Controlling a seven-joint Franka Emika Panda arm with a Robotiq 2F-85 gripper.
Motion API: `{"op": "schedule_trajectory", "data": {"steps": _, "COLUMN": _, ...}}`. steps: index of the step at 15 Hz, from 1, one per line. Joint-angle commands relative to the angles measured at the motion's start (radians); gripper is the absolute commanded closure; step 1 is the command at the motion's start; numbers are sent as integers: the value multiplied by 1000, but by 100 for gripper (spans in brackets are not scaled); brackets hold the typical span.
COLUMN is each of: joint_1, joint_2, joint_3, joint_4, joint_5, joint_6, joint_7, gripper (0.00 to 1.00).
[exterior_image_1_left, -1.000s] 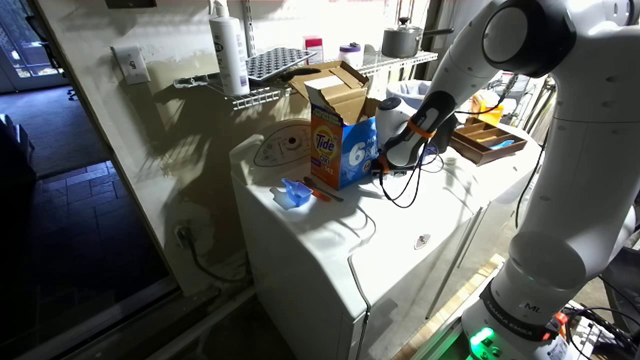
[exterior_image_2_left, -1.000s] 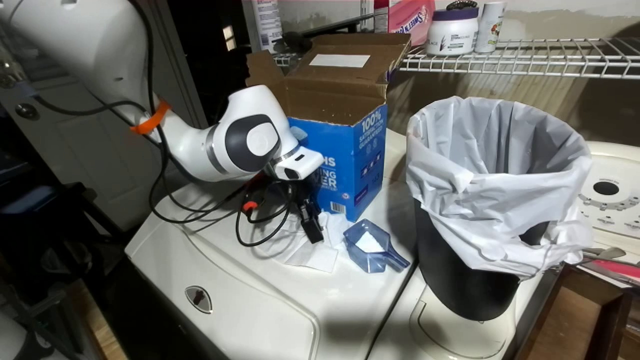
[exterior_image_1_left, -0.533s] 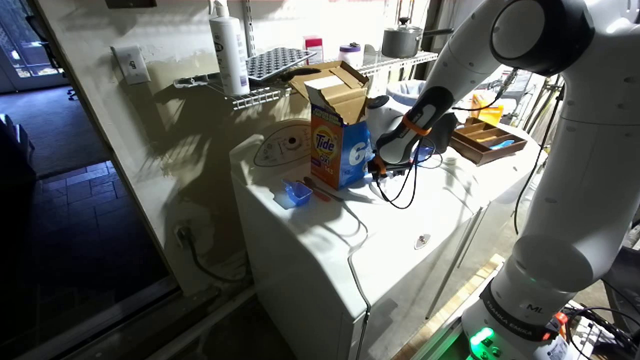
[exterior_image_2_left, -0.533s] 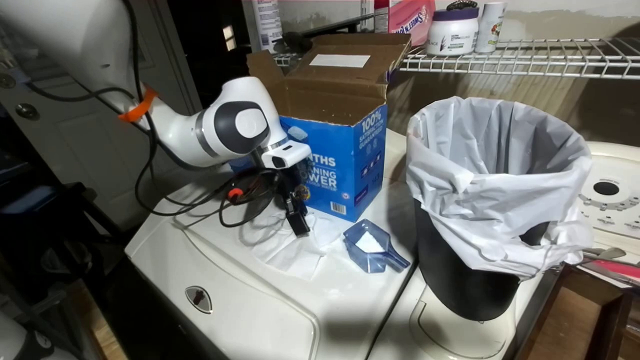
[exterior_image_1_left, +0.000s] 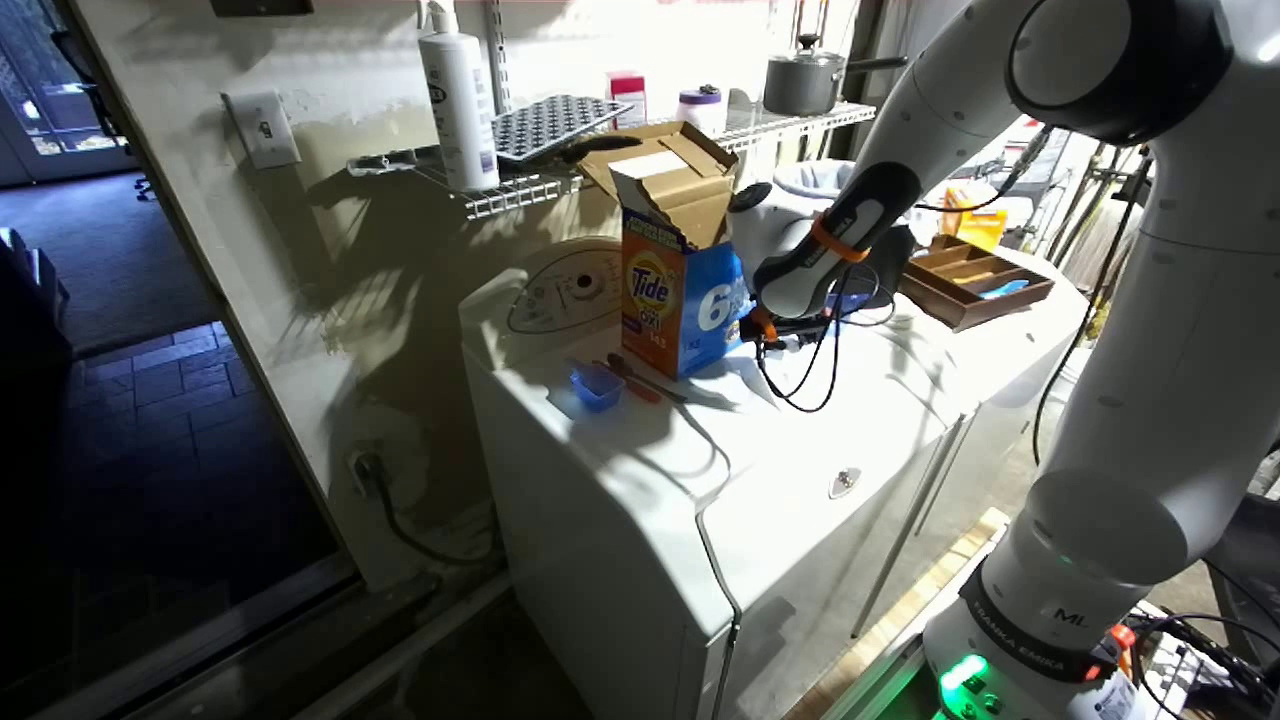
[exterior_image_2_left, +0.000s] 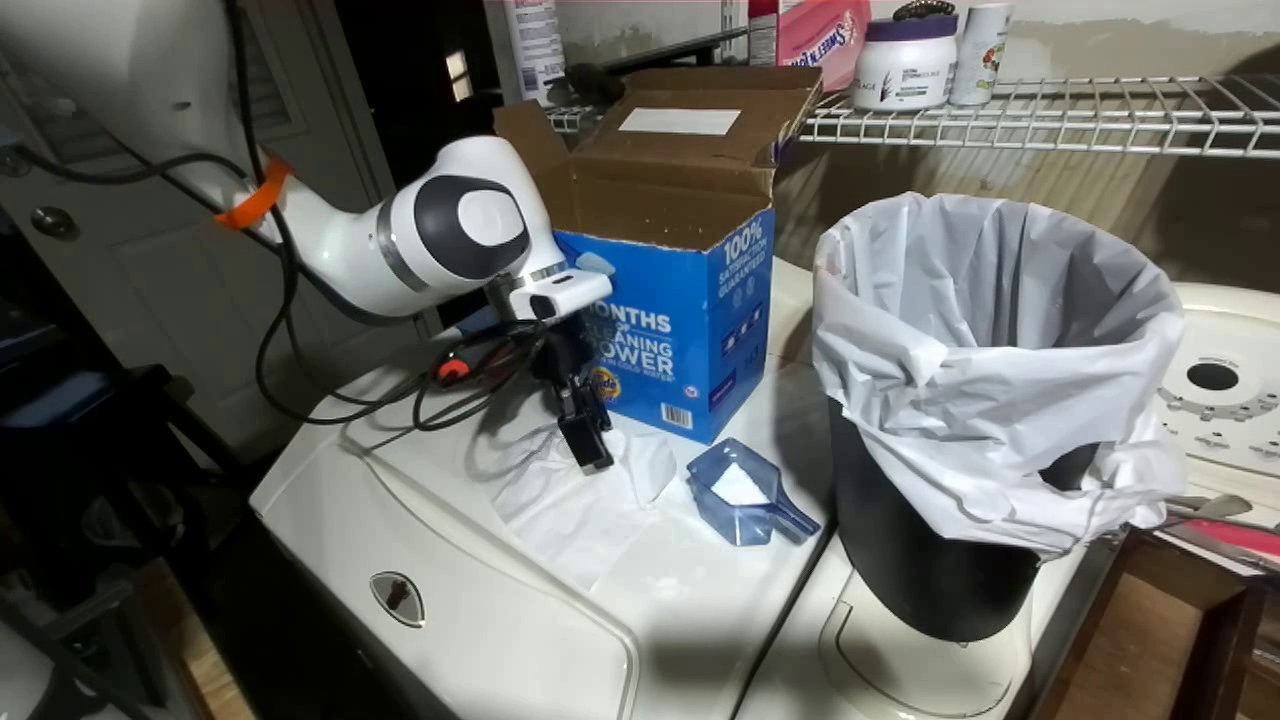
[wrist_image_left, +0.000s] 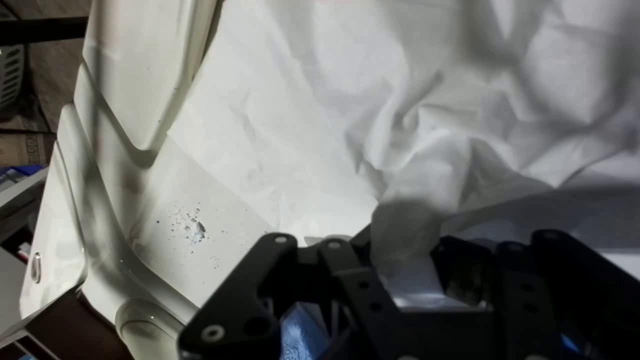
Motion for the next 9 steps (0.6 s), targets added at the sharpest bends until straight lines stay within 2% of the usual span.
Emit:
{"op": "schedule_trajectory", "data": {"steps": 1, "joint_1": -17, "joint_2": -5, "joint_3": 4, "joint_4": 4, "joint_5": -78, "joint_6": -33, "joint_7": 81, "gripper": 100}}
{"op": "schedule_trajectory", "data": {"steps": 9, "joint_1": -63, "joint_2": 22, "joint_3": -1, "joint_4": 10, "joint_5": -227, "joint_6": 7, "joint_7": 278, "gripper": 100}}
